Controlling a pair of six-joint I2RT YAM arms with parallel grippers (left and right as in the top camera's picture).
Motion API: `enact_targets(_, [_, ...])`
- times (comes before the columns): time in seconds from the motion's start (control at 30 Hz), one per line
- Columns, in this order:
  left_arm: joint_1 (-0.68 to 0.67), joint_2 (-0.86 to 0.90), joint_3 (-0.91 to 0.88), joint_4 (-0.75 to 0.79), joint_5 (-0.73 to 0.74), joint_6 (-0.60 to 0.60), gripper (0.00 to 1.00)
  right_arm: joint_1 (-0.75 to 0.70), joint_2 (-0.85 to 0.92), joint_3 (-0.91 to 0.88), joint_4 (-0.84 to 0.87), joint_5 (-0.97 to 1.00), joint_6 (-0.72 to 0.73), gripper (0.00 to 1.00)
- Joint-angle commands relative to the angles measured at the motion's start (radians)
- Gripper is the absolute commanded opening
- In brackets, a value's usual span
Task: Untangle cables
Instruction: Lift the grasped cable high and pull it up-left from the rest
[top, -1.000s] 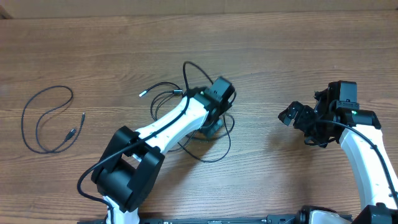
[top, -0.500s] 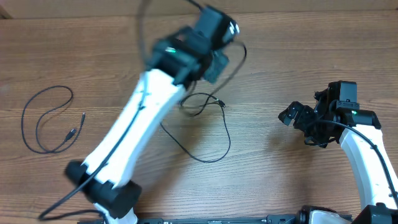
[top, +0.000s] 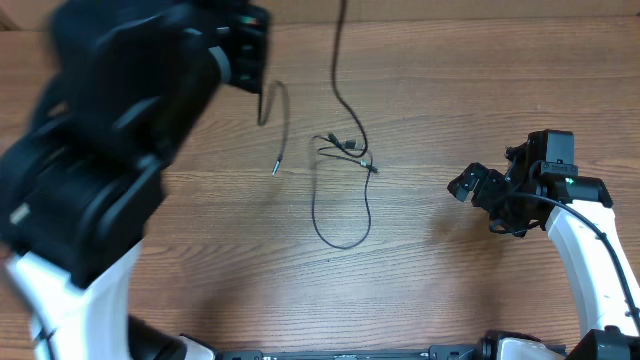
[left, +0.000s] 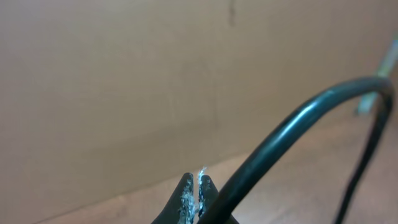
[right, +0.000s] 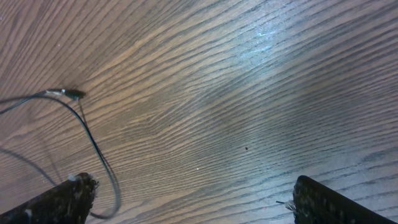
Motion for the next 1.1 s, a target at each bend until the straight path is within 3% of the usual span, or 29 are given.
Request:
enact_targets(0.0, [0.048,-0.041,0.019,0.012,0.008,-0.088,0.04,0.008,0.005,0.0,0.006,-0.001,-0.005,1.0])
enact_targets(0.3, [0.087,-0.033,0.017,-0.053,-0.011,-0.116,0.04,0.008,0.005,0.0,0.004,-0.001,-0.005,1.0])
enact_targets(0.7, [0.087,0.092,0.017,-0.335,-0.011,-0.161,0.04,0.008,0.005,0.0,0.001,-0.001,-0.005,1.0])
enact_targets(1.07, [0.087,0.123,0.017,-0.366,0.096,-0.18,0.04,0.008,0.005,0.0,-0.002,-0.001,-0.005,1.0])
